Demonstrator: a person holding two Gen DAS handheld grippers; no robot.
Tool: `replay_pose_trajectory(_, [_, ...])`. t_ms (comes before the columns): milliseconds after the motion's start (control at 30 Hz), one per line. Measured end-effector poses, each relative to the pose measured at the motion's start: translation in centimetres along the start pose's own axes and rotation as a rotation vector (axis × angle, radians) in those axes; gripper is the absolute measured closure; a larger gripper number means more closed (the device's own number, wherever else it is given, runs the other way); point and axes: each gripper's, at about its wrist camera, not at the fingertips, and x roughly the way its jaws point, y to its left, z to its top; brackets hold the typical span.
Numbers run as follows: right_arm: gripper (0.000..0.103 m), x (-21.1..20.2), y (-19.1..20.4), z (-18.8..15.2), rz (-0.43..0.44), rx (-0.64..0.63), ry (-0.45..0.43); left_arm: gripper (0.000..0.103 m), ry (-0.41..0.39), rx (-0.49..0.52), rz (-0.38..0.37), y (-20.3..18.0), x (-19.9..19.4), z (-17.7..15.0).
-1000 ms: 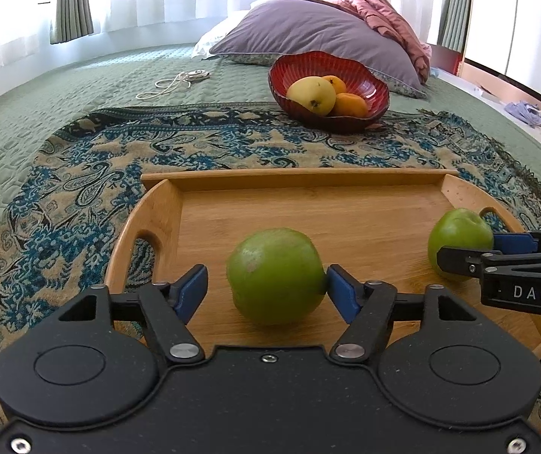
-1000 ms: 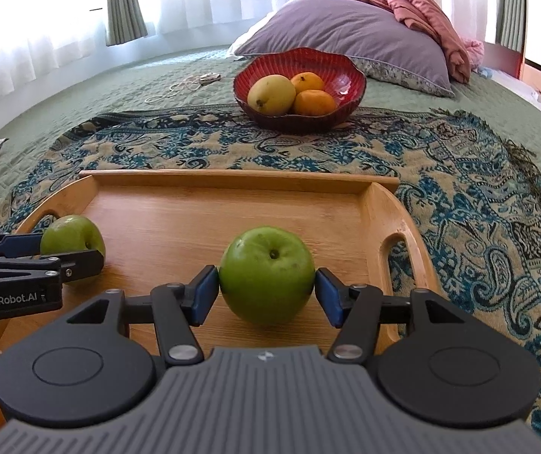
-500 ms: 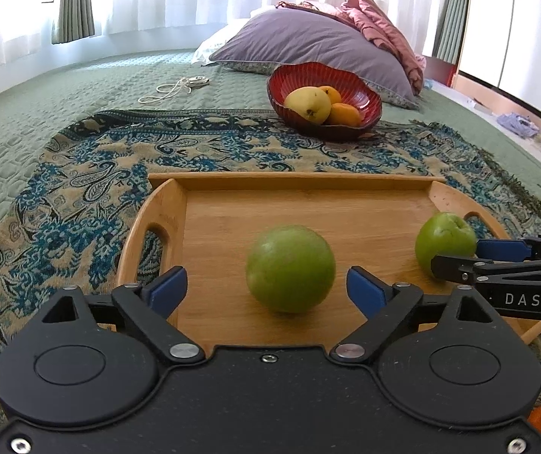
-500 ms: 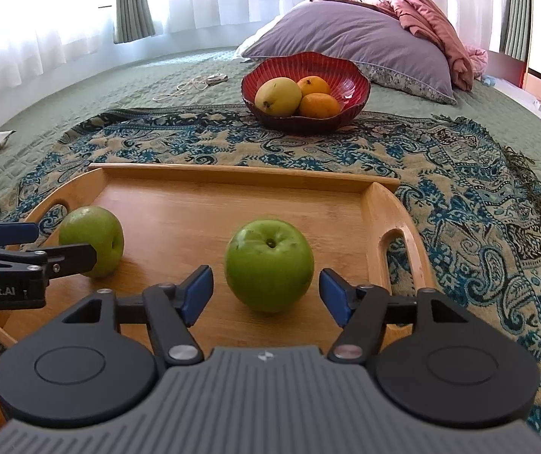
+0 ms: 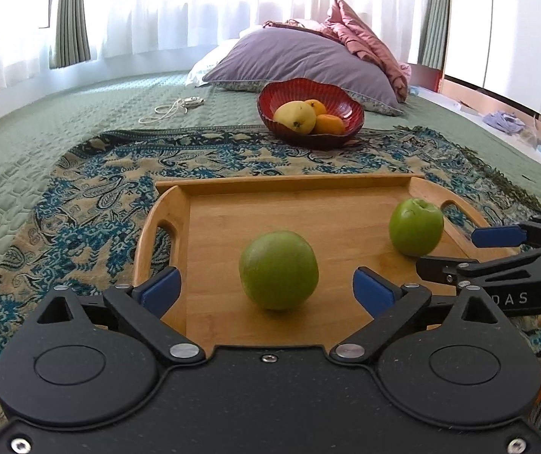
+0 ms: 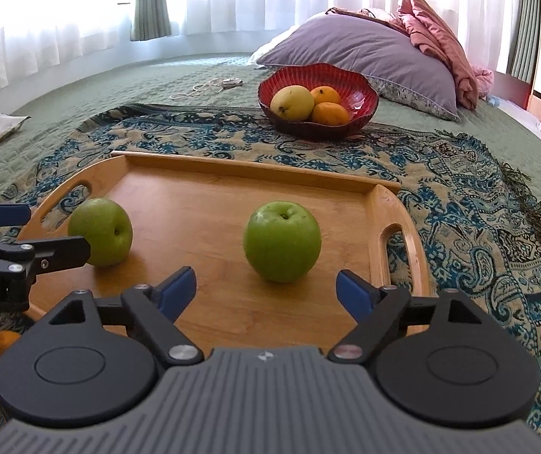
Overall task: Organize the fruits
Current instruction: 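Open the left tool to set the large apple on the tray while the right tool releases its apple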
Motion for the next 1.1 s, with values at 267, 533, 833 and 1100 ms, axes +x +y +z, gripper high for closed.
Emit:
replay_pose_trajectory(267, [0.01, -1.6, 0.4, -1.0, 0.002, 0.003, -0.015, 0.003, -0.031, 0.02, -0.015, -0.6, -2.7, -1.4])
replay_pose_trajectory(533, [0.007, -3.4, 1.2, -2.5, -0.001, -0.028, -0.041, 0.0, -0.061, 0.027, -0.015, -1.0, -4.9, -3.4])
replay_pose_trajectory(833, [0.004, -5.5, 1.4, -4.8, 0.018, -0.034, -0.057, 0.0, -0.063, 0.05, -0.01, -1.2, -6.7, -6.0])
replay_pose_trajectory(1100, [0.003, -7.1, 1.1, -7.1, 0.017, -0.036, -0.057, 0.0, -0.058, 0.034, -0.009, -1.0, -7.8, -7.7])
